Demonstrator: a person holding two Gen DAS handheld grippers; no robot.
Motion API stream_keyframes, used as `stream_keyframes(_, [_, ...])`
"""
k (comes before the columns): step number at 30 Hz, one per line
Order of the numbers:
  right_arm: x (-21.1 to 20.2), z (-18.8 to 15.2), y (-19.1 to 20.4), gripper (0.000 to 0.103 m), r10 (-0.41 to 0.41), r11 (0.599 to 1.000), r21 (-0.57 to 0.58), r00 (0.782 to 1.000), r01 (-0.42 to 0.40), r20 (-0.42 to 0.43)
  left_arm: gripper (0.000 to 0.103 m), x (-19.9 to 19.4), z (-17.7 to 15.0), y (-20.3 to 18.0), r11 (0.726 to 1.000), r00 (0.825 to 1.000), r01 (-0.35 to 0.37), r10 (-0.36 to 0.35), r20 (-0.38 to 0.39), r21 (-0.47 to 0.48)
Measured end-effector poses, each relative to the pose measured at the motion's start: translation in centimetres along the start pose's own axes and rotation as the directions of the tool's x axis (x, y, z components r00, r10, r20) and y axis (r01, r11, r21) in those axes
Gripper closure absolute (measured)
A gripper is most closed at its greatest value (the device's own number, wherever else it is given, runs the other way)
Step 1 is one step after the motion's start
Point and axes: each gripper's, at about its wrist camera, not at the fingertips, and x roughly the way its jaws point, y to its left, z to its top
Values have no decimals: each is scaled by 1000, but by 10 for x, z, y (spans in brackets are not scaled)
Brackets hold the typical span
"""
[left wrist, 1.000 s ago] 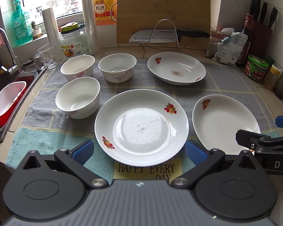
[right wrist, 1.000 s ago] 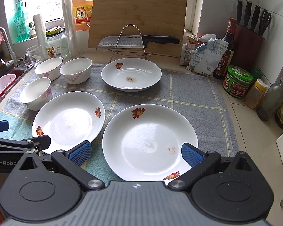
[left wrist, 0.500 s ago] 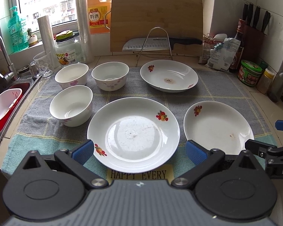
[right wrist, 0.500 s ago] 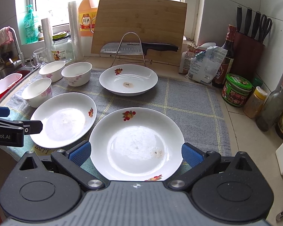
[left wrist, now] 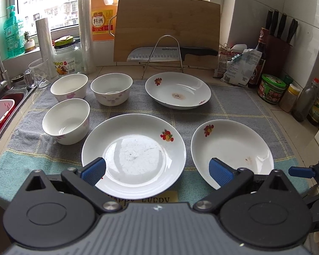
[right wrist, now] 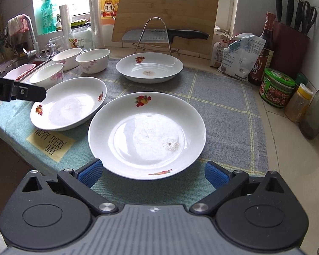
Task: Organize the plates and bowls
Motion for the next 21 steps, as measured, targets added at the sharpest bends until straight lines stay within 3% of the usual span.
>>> stream_keyframes(12, [39,-24,-5,0,-9,1000,-28,999,7,-48,1,6,5,-8,1000,1000,7,-6,-29,18])
stream_keyframes(21, [55,-16,-1,0,30,998,-62,999,-33,-40,1,27,14,-12,998,998,38,-35,-60,59])
